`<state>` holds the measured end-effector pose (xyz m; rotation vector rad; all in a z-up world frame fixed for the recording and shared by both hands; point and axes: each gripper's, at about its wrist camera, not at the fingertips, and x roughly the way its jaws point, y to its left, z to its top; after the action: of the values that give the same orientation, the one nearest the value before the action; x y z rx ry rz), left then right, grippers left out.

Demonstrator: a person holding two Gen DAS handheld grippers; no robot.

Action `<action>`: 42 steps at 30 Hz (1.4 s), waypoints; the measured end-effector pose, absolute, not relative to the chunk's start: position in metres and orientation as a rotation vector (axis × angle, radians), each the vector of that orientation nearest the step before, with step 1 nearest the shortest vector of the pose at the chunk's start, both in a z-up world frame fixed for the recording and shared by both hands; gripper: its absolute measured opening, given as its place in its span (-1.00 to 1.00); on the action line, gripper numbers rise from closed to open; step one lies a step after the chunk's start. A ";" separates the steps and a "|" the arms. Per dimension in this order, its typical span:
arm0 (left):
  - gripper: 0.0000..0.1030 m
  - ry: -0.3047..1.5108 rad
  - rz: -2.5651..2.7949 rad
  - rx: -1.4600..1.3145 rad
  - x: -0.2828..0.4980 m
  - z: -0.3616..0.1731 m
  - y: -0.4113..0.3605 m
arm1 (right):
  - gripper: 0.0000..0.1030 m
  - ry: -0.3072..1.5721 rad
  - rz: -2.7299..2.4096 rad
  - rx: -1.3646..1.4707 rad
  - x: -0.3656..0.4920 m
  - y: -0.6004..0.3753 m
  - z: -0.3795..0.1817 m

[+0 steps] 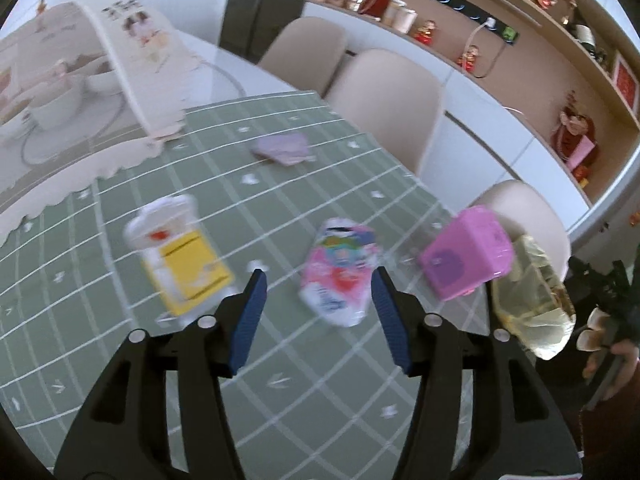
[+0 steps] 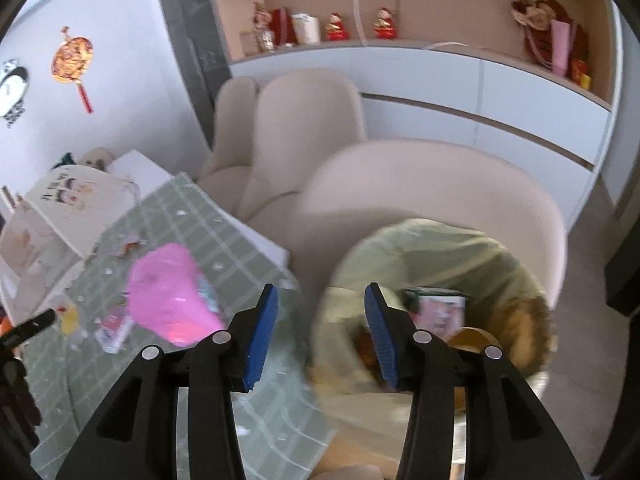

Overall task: Collect trash
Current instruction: 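Move both grippers back over the table toward the remaining wrappers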

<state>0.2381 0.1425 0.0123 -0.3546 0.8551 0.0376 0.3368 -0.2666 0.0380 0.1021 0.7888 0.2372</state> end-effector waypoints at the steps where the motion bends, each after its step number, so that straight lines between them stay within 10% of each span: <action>1: 0.01 0.861 0.046 -0.352 0.235 0.010 0.149 | -0.16 0.790 0.250 0.098 0.336 -0.260 0.038; 32: 0.01 0.976 0.250 -0.473 0.441 -0.058 0.212 | -0.12 0.800 0.372 0.023 0.340 -0.197 0.006; 35: -0.29 0.968 0.290 -0.463 0.449 -0.065 0.210 | -0.12 0.835 0.378 0.020 0.345 -0.196 -0.001; 37: -0.87 0.989 0.254 -0.458 0.451 -0.068 0.205 | -0.11 0.841 0.396 0.002 0.344 -0.191 -0.003; 42: -0.98 0.938 0.189 -0.424 0.434 -0.049 0.192 | -0.11 0.883 0.484 -0.005 0.337 -0.169 -0.010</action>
<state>0.4340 0.1918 -0.0491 -0.4237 0.9380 0.1891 0.3367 -0.1686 -0.0102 -0.0053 0.8831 0.4843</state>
